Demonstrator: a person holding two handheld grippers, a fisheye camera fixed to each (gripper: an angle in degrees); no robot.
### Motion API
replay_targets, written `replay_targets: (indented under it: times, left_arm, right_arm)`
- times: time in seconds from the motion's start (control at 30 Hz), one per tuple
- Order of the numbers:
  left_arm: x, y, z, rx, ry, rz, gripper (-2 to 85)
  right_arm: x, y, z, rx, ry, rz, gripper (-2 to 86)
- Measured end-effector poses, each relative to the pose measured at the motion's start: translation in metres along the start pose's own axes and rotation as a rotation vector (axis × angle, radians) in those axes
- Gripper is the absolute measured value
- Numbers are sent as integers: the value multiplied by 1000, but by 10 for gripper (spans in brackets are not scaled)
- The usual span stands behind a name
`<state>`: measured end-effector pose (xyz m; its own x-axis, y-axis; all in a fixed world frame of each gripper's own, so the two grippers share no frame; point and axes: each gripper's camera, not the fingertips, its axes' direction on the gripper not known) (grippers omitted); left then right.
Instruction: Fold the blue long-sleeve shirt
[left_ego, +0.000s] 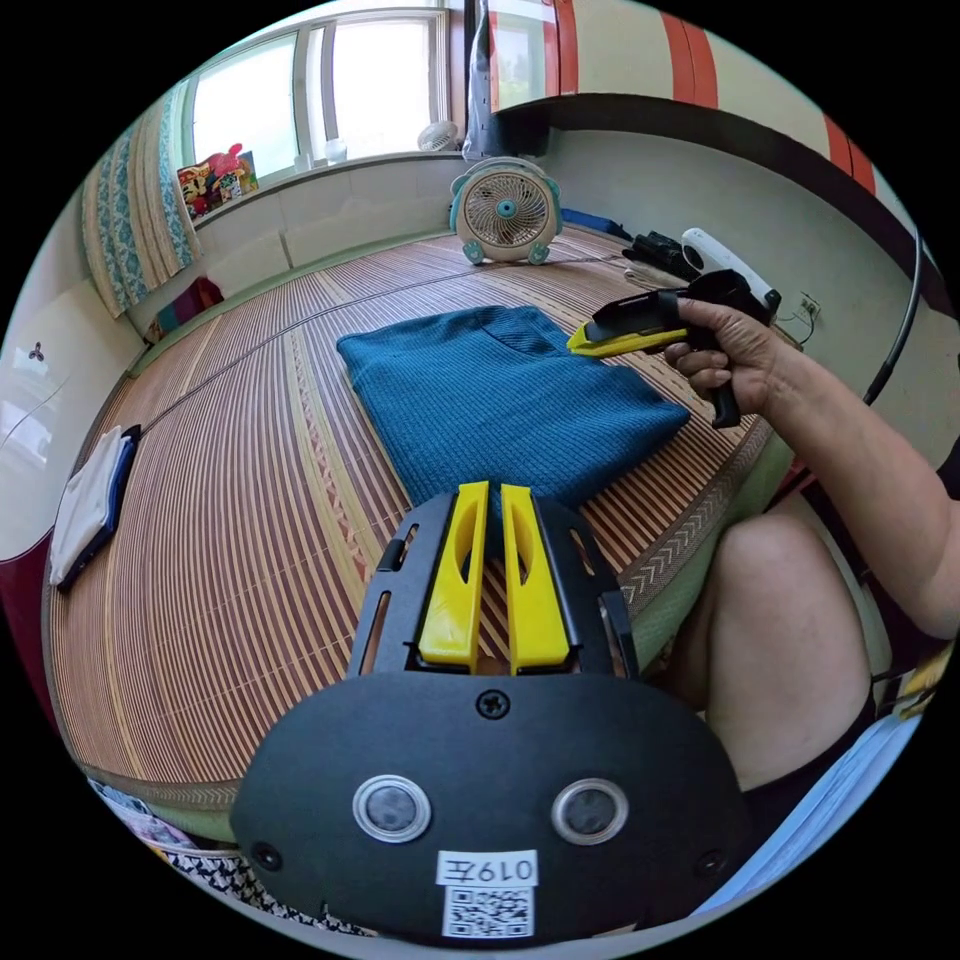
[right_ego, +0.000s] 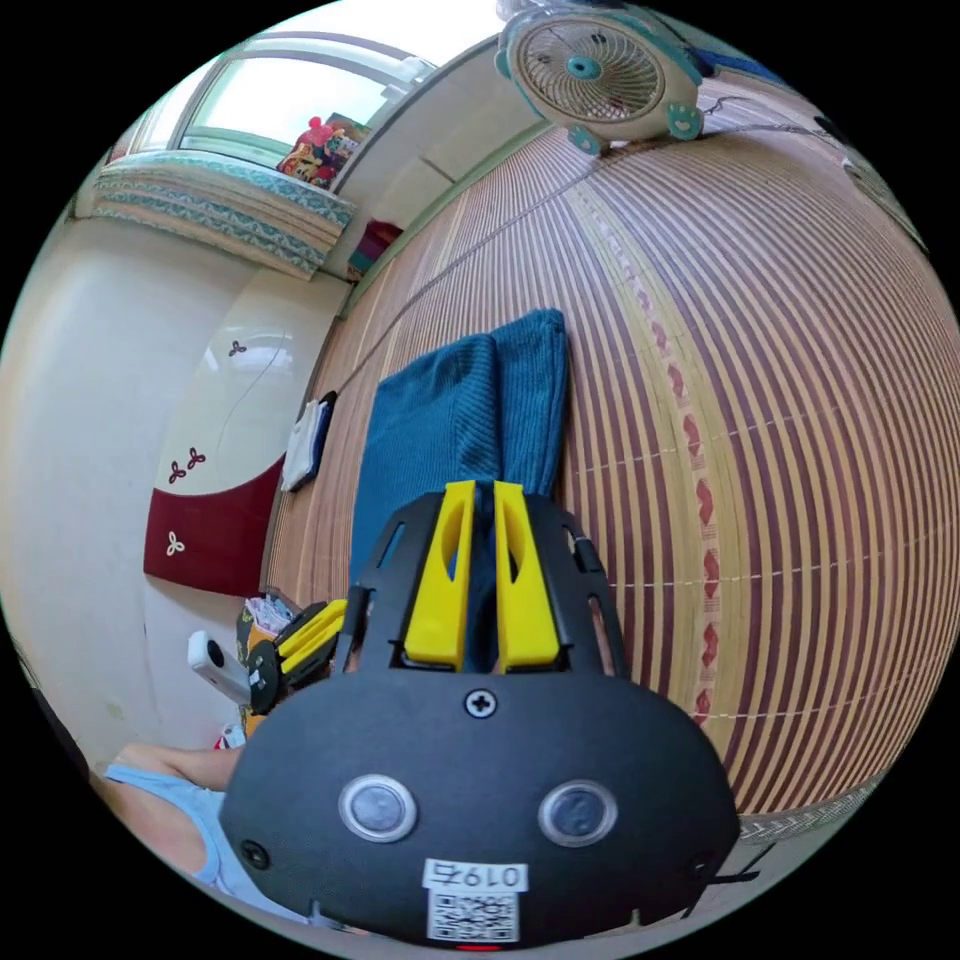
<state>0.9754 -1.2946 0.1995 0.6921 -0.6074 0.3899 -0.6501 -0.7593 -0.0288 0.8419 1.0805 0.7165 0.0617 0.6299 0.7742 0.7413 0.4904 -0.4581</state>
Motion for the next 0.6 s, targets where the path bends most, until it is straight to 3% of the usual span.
replay_targets:
  times: [0.37,0.6]
  left_arm:
    - [22,33,4,6,-3,-16,4]
    - [34,51,6,8,0,-12,4]
  right_arm:
    - [-24,-69,9,-33,57,-25,61]
    - [-33,-78,18,-26,121,-28,-2]
